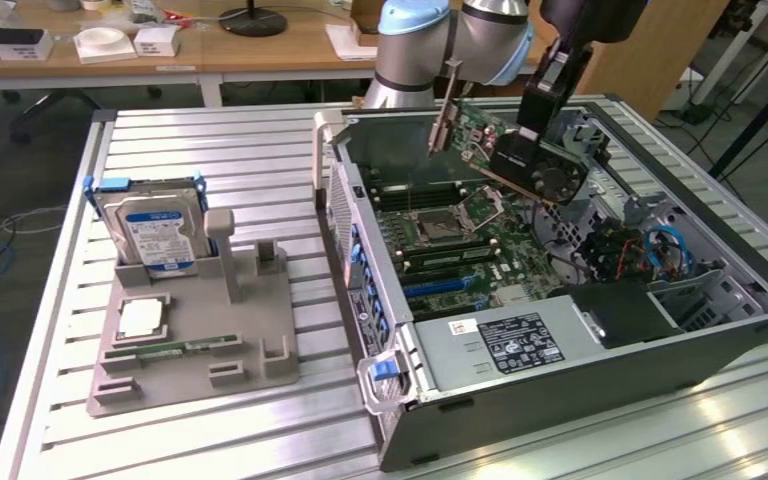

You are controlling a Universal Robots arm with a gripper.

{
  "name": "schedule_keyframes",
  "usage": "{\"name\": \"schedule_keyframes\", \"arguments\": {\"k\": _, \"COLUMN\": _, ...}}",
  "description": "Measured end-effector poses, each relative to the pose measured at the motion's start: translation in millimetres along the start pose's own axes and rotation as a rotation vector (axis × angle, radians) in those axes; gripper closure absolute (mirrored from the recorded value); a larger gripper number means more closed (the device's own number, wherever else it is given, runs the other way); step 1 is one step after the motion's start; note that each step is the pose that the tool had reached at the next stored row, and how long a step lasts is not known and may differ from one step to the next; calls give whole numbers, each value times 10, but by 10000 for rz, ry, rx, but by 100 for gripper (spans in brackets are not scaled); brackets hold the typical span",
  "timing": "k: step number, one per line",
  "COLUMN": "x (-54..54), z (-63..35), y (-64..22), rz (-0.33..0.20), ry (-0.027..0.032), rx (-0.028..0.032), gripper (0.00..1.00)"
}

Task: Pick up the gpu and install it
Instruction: 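Insert the gpu into the slot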

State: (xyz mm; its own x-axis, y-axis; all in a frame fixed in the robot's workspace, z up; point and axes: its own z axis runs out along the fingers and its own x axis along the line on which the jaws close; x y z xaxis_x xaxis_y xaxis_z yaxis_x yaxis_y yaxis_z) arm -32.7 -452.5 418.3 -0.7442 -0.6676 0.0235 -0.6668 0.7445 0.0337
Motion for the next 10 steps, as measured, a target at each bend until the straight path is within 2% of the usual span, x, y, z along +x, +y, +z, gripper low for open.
{"name": "schedule_keyframes", "arguments": {"k": 10, "x": 0, "z": 4, "y": 0, "rz": -959, "ry": 33, "rx": 23, "gripper": 74}}
